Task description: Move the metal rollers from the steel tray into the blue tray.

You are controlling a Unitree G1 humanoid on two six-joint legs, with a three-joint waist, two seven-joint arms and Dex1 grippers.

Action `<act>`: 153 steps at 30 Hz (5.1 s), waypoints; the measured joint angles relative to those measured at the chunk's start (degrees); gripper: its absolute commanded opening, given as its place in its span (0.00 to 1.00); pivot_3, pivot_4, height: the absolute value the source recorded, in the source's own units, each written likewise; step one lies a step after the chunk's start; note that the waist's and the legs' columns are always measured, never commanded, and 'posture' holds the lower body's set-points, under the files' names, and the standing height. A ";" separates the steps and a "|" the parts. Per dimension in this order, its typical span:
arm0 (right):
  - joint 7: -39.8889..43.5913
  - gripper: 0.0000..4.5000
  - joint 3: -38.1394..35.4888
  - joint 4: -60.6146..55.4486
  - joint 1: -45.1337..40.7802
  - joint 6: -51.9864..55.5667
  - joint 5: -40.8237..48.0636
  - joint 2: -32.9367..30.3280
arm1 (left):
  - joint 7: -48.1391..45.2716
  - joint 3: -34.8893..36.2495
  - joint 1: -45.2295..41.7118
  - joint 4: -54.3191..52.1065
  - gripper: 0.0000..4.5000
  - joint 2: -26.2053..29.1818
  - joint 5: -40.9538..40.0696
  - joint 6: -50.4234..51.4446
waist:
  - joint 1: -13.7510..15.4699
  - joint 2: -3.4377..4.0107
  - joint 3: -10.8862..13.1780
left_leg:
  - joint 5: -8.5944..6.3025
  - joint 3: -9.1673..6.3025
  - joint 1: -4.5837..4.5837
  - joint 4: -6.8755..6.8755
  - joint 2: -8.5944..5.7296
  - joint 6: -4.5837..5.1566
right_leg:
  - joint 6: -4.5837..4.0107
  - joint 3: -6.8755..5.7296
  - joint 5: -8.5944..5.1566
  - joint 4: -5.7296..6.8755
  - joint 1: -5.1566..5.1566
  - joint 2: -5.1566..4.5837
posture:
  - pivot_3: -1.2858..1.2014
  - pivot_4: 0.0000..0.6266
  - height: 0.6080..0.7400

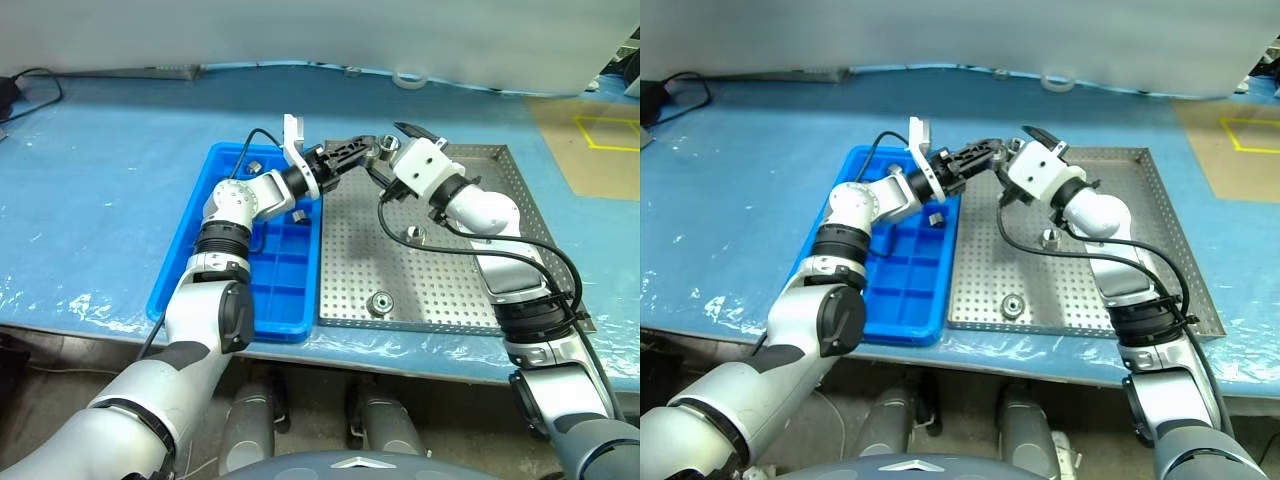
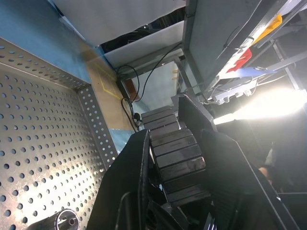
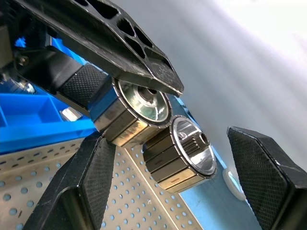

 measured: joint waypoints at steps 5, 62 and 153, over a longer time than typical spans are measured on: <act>-3.68 0.85 0.99 0.26 1.23 -8.07 -8.07 -4.36 | -0.29 -0.55 0.24 0.01 0.29 -0.08 0.02 0.65 | -0.34 -0.01 0.01 | -0.01 0.03 0.02 0.01 0.00 0.01 | 0.00 0.03 0.00 0.03 -0.03 -0.01 | 0.39 0.24 1.00; -6.66 0.28 -16.43 16.23 0.92 26.32 8.68 0.48 | 0.73 -3.01 1.81 -0.43 0.29 -0.32 2.27 1.66 | 0.29 -0.02 0.03 | -0.23 0.09 -0.12 0.43 -0.11 0.36 | -0.01 0.05 0.00 0.03 0.07 -0.16 | 0.39 0.24 1.00; 17.83 0.72 0.23 10.34 -10.48 18.88 27.42 13.40 | -4.71 -10.63 70.43 -71.70 0.29 38.23 24.08 -27.64 | 6.35 -0.32 0.01 | 0.67 0.14 0.50 -1.42 0.06 -1.44 | 0.04 0.20 -0.01 0.06 -0.37 0.23 | 0.59 0.24 1.00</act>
